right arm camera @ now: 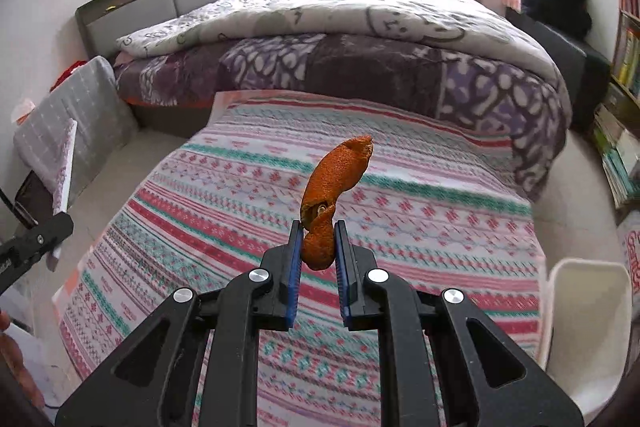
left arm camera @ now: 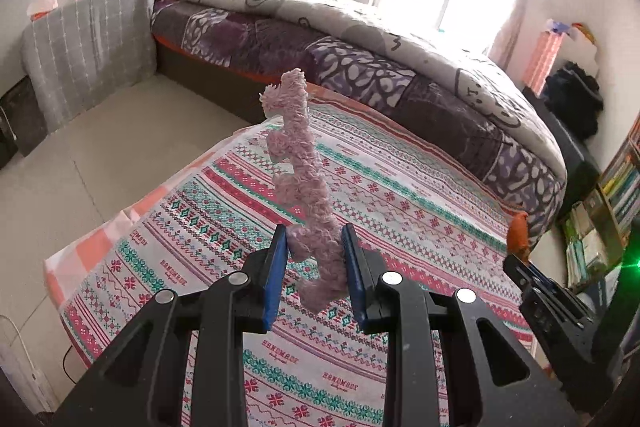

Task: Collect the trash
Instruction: 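Carry the orange peel and pink strip over the white bin and open both tools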

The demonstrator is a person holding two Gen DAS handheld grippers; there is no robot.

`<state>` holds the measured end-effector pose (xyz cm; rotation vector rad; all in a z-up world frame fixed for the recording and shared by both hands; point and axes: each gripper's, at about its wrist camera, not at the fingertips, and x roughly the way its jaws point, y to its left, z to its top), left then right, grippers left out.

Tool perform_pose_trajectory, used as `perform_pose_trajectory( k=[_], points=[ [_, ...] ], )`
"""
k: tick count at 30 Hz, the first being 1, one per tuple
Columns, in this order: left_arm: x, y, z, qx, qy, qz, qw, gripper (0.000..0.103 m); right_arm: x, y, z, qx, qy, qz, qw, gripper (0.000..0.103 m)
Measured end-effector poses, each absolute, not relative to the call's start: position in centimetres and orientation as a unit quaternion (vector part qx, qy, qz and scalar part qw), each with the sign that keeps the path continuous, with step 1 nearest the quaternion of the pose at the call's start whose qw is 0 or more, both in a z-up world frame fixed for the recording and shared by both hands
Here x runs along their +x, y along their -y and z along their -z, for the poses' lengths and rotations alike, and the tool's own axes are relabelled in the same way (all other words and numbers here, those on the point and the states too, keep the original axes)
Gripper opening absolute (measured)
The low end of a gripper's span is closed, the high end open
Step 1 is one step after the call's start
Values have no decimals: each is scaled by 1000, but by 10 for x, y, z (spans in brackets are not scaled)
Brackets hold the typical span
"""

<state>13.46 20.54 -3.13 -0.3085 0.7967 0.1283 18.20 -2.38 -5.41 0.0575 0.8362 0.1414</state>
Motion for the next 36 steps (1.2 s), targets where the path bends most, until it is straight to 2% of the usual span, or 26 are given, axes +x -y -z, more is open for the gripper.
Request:
perform_pose_trajectory(
  k=[17, 36],
  points=[
    [130, -123, 35, -67, -394, -6, 917, 28, 154, 106, 54, 72, -403, -29, 912, 15],
    [130, -29, 16, -53, -379, 75, 921, 28, 133, 219, 42, 124, -409, 77, 901, 15]
  ],
)
